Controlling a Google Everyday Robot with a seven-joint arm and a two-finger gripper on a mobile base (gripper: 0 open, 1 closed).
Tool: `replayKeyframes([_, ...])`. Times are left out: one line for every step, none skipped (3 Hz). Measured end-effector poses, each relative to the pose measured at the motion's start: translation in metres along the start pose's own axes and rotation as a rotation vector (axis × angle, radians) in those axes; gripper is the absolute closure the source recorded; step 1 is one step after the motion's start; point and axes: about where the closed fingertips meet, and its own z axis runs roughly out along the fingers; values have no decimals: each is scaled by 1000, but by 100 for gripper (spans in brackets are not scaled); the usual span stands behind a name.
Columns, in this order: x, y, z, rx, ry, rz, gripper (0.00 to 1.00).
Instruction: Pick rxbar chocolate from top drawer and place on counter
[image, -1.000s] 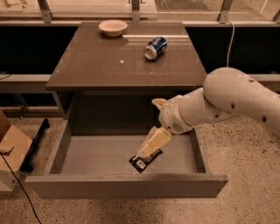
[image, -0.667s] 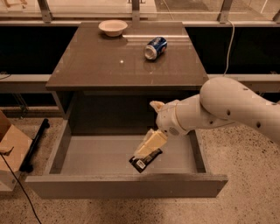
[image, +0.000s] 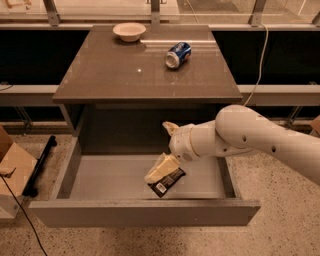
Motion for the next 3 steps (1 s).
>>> replayKeyframes([13, -5, 24, -23, -9, 16, 0])
replayKeyframes([40, -12, 42, -37, -4, 66, 0])
replayKeyframes([60, -14, 50, -38, 2, 103, 0])
